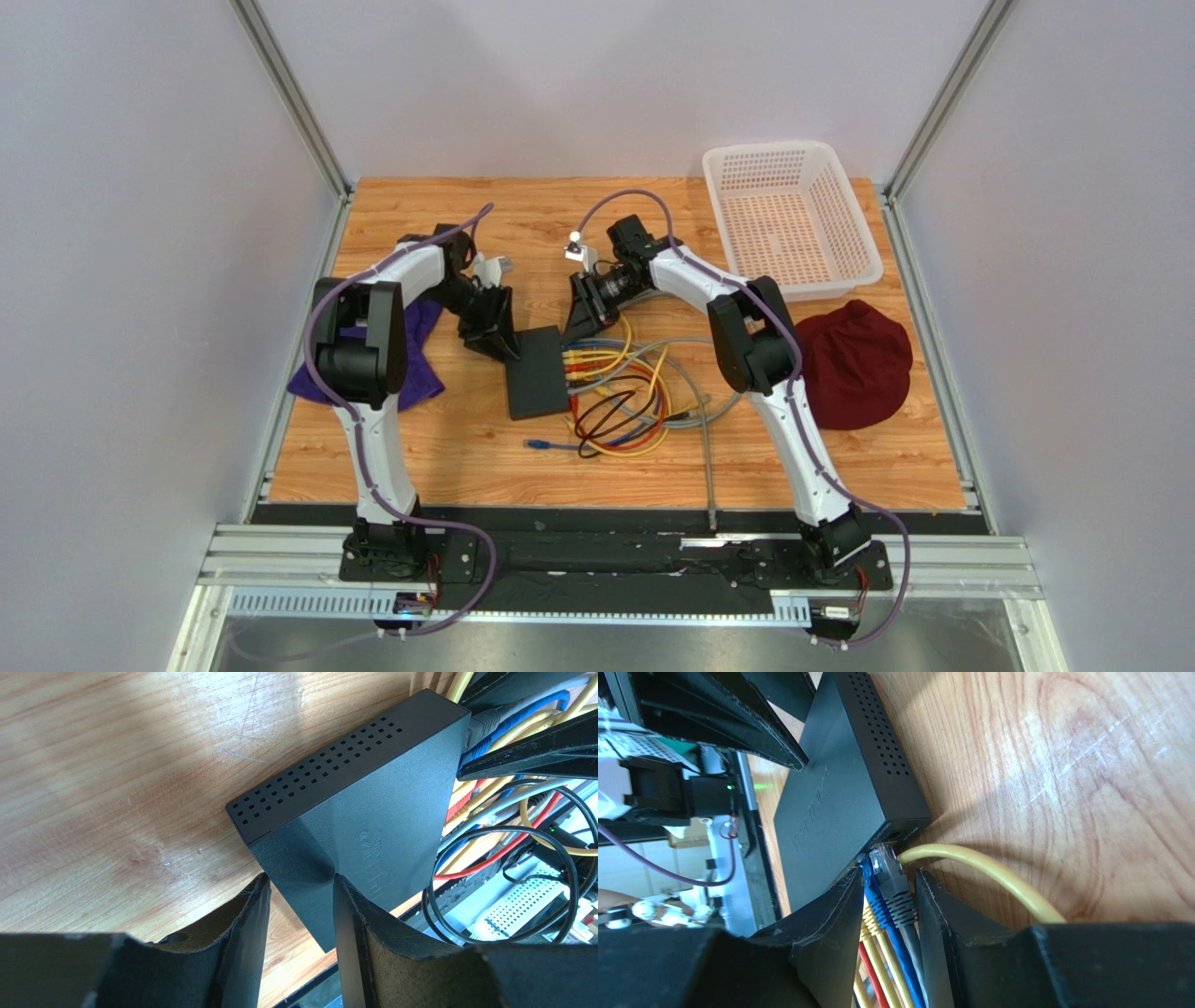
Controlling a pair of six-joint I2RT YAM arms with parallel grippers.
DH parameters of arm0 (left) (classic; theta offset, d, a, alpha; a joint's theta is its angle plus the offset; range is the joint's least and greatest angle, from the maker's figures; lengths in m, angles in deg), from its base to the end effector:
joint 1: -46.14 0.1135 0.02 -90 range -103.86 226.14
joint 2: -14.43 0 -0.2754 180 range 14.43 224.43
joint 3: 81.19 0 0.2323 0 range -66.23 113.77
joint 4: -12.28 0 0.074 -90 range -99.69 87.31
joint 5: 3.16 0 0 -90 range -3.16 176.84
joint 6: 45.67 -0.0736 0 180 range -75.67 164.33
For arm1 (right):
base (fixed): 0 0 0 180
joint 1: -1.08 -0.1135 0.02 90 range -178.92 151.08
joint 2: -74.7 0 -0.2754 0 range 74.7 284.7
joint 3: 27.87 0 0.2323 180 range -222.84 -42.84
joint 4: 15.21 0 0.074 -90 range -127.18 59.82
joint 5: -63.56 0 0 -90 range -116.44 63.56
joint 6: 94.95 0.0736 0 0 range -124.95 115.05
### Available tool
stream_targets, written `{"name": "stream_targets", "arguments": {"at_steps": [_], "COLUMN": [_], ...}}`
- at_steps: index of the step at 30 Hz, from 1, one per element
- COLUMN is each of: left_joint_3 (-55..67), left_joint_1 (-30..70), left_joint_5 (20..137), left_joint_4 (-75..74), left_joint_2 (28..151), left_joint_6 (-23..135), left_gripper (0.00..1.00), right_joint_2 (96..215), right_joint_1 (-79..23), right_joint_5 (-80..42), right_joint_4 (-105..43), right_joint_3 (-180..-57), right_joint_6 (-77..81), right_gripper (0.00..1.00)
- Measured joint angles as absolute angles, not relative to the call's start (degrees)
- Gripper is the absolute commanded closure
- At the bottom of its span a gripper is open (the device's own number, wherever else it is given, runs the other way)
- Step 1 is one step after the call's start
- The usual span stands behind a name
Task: Pull the plug from the switch port
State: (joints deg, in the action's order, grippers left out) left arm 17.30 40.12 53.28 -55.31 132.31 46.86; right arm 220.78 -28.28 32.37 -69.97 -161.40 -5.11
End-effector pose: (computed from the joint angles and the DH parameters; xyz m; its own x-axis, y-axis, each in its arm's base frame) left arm 0.3687 -0.0798 0.1447 -0.9973 0.0682 -0.0283 0.0724 0.8295 -0.5538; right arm 0.4211 0.3091 0.1133 -0.8026 -0.4532 -0.3879 -0.5438 0.2883 0.7882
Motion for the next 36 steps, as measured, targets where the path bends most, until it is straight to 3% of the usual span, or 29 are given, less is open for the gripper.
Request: {"name": "stream_targets", "arguments": {"at_steps": [13, 27, 30, 36], "left_joint_3": [17.52, 17.65, 17.98, 19.14], "left_joint_1": [40.06, 39.90, 39.82, 39.79], "left_joint_5": [53.43, 53.74, 54.11, 54.24], "left_joint_4": [-55.60, -55.60, -55.90, -57.02], "left_joint_2": [132.31, 132.31, 132.42, 132.88], "left_joint_6": [46.53, 46.44, 46.40, 46.31], "left_gripper": [0.54, 0.57, 0.64, 0.97], "right_joint_2": [221.92, 221.72, 221.04, 218.60], "right_joint_1": [-27.72, -27.89, -27.98, -28.04], "right_joint_5": [34.09, 31.32, 30.05, 26.55], "right_joint_4": [-66.30, -67.35, -67.83, -69.27], "right_joint_3": [-161.34, -161.29, -160.92, -159.09], "right_joint_6": [2.84, 0.87, -1.18, -4.90], "right_gripper": [0.67, 0.87, 0.92, 0.99]}}
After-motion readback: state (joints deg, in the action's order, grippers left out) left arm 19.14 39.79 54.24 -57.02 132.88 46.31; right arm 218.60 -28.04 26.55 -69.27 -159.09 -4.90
